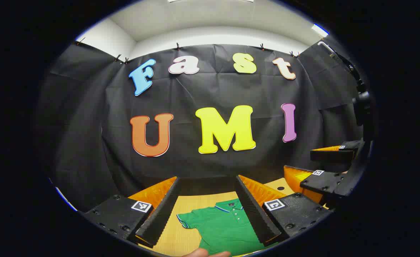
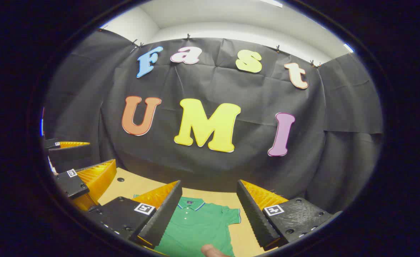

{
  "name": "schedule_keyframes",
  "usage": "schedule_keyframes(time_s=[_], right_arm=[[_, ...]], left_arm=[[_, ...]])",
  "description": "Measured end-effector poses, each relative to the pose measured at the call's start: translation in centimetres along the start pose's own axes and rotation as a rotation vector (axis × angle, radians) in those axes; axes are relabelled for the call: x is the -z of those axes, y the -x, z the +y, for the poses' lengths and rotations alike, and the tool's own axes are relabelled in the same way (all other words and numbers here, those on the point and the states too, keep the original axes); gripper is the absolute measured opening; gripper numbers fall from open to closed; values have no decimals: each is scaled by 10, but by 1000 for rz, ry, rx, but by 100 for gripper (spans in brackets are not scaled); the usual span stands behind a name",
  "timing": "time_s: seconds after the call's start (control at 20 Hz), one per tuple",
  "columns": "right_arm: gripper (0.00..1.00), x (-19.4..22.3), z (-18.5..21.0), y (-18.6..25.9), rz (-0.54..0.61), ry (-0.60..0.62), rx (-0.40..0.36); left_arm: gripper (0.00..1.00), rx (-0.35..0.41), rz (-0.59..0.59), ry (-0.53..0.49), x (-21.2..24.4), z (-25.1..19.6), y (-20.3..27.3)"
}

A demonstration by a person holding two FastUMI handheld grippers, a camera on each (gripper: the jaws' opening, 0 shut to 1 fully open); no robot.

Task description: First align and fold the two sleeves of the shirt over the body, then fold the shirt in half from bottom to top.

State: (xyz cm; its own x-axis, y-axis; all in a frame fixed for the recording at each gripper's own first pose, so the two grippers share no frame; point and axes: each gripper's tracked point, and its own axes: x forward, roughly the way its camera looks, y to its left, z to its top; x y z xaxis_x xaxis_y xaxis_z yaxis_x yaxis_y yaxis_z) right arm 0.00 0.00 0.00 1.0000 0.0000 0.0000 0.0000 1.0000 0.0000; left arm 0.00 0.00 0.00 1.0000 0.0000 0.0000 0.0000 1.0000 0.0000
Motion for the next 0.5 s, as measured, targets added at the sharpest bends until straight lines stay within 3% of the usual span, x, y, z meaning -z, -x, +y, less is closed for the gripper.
schedule_keyframes(time_s=[0.15,0.25,0.3,0.5], right_arm=[[95,0,-1,-2,4,-1,-1],[96,0,-10,-6,3,2,13],[96,0,-15,-7,4,-1,16],[96,10,-38,-20,15,7,23]], left_arm=[[99,-6,-49,13,-7,2,0],[94,4,-38,22,0,-7,-4],[99,5,-22,29,3,-11,-6],[99,-18,31,55,20,-18,-16]])
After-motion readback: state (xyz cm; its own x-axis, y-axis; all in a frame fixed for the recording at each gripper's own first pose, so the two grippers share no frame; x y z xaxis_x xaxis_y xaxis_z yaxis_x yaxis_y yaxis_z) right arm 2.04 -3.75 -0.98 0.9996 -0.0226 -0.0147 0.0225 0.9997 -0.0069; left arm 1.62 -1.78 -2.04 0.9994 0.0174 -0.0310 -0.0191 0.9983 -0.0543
